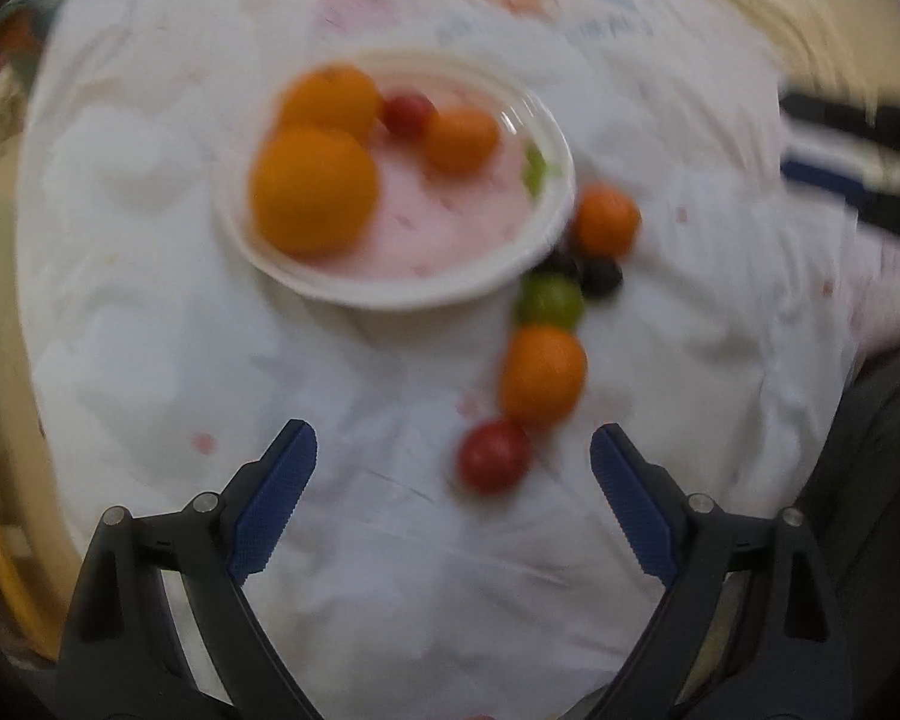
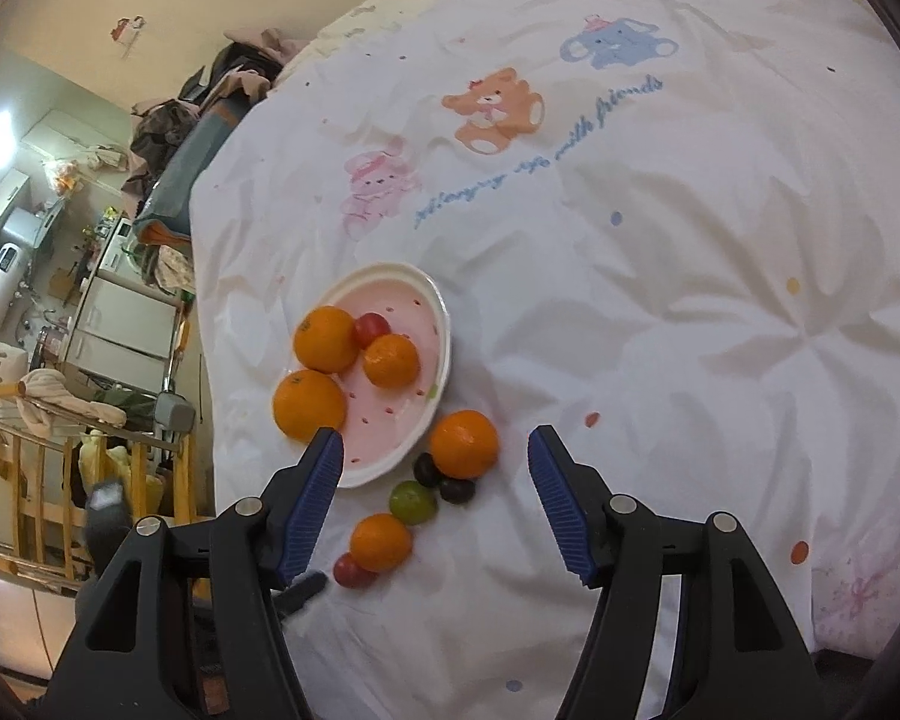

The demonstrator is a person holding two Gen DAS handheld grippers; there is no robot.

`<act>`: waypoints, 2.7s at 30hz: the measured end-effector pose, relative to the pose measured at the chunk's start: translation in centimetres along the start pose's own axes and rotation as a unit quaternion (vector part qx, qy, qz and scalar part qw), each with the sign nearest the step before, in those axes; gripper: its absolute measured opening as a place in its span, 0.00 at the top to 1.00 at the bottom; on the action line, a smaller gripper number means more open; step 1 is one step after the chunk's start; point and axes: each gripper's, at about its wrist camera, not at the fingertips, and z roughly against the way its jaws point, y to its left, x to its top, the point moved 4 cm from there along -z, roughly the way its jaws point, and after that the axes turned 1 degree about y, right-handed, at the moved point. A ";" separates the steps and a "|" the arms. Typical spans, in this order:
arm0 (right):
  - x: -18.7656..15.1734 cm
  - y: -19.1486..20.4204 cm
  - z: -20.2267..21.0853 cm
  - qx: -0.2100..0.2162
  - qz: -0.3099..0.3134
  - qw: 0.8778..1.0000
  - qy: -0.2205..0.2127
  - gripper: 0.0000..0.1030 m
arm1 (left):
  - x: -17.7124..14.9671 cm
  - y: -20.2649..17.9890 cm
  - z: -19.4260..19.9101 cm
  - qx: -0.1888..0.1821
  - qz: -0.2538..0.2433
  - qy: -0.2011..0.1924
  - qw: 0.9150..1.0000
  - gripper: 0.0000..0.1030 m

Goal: Organize fruits
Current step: 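Grasp the small red tomato with the left tool, then grasp a tangerine with the right tool while the left tool holds the red tomato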

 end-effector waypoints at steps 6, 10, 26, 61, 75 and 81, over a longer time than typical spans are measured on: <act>0.3 0.0 -0.3 0.002 -0.007 1.000 0.001 0.35 | -0.4 -2.3 -3.0 0.025 -0.061 0.030 0.997 0.26; 0.4 0.0 -0.4 -0.003 -0.005 1.000 0.002 0.35 | 0.0 -2.2 -3.3 0.025 -0.064 0.026 0.997 0.45; 0.2 0.2 -1.1 0.006 -0.012 1.000 0.012 0.35 | -0.2 -1.0 4.9 -0.029 -0.030 -0.067 0.997 0.75; -0.8 1.6 -11.8 -0.131 0.101 0.979 0.122 0.52 | 2.3 6.6 7.2 0.008 0.136 -0.159 0.978 0.75; -0.3 1.3 -8.8 -0.108 0.081 0.987 0.090 0.59 | 2.2 6.9 7.2 0.036 0.130 -0.166 0.977 0.75; 0.2 -0.1 -6.0 -0.087 0.041 0.994 0.059 0.59 | 2.0 6.9 6.8 0.049 0.125 -0.168 0.977 0.75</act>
